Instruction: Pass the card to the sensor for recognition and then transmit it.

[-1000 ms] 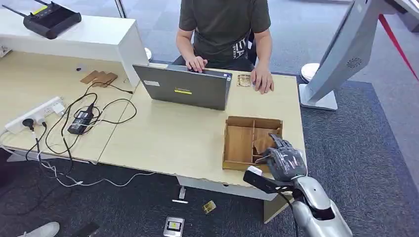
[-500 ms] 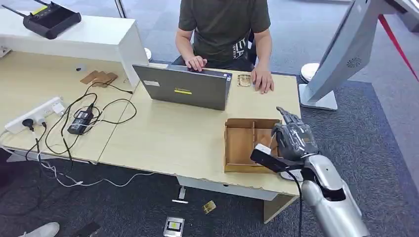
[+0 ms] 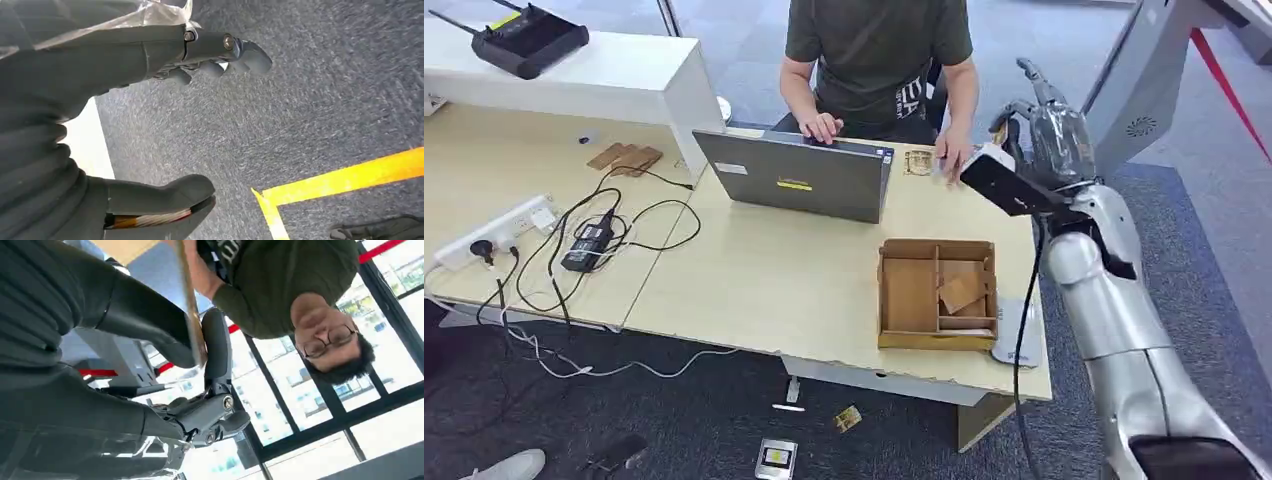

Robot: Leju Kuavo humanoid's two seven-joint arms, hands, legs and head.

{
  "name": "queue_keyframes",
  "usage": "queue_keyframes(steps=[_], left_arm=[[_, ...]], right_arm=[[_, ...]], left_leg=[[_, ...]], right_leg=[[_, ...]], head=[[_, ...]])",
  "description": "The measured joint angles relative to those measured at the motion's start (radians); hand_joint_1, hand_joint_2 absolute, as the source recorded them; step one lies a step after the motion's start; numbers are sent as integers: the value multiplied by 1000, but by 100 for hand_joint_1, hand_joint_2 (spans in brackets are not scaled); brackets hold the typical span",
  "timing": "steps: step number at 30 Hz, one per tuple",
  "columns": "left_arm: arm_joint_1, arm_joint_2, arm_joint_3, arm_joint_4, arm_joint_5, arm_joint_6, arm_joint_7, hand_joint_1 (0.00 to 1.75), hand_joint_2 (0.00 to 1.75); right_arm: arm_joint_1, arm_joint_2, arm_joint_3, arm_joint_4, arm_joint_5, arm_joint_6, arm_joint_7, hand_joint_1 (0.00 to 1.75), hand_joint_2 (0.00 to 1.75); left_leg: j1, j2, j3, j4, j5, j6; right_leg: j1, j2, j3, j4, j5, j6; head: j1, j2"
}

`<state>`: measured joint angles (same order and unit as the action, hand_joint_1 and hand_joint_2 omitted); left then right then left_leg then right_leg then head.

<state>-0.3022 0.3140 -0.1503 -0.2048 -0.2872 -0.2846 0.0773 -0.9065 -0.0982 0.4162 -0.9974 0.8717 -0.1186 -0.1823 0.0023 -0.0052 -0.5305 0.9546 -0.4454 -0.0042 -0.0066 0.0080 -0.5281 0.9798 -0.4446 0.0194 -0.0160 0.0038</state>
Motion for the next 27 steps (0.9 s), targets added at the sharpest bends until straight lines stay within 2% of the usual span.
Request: queue_keyframes(steps=[4, 11, 14, 18, 25, 26, 27], left_arm=[[-31, -17, 0, -3, -28, -12, 15, 0, 175], [-54, -38, -2, -4, -37, -15, 21, 0, 175], [-57, -43, -2, -4, -39, -16, 21, 0, 175], [-68, -53, -3, -4, -54, -26, 33, 0, 175], [-74, -68, -3, -4, -50, -31, 44, 0, 175], [-75, -68, -3, -4, -49, -31, 44, 0, 175], [-75, -68, -3, -4, -48, -31, 44, 0, 175]], right_arm=[[-128, 47, -2, 157, 11, 9, 38, 175, 175], [-246, 105, -2, 347, 20, 17, 55, 175, 175], [-257, 116, -3, 385, 21, 16, 56, 175, 175], [-291, 131, -3, 464, 48, 31, 118, 175, 175], [-306, 151, -3, 542, 57, 31, 130, 175, 175], [-306, 154, -3, 548, 57, 31, 131, 127, 175], [-307, 157, -3, 558, 58, 31, 134, 0, 175]], left_leg=[[0, 0, 0, 0, 0, 0], [0, 0, -1, 0, 0, 0], [0, 0, -1, 0, 0, 0], [0, 0, -1, 1, 0, 0], [0, 0, -1, 1, 0, 0], [0, 0, -1, 1, 0, 0], [0, 0, -1, 1, 0, 0]], right_leg=[[0, 0, 0, 0, 0, 0], [0, 0, -2, 0, 0, 0], [0, 0, -2, -1, 0, 0], [0, 0, -2, -1, 0, 0], [0, 0, -2, -1, 0, 0], [0, 0, -2, -1, 0, 0], [0, 0, -2, -1, 0, 0]], head=[[1, 0], [0, 0], [0, 0], [0, 0], [0, 0], [0, 0], [0, 0]])
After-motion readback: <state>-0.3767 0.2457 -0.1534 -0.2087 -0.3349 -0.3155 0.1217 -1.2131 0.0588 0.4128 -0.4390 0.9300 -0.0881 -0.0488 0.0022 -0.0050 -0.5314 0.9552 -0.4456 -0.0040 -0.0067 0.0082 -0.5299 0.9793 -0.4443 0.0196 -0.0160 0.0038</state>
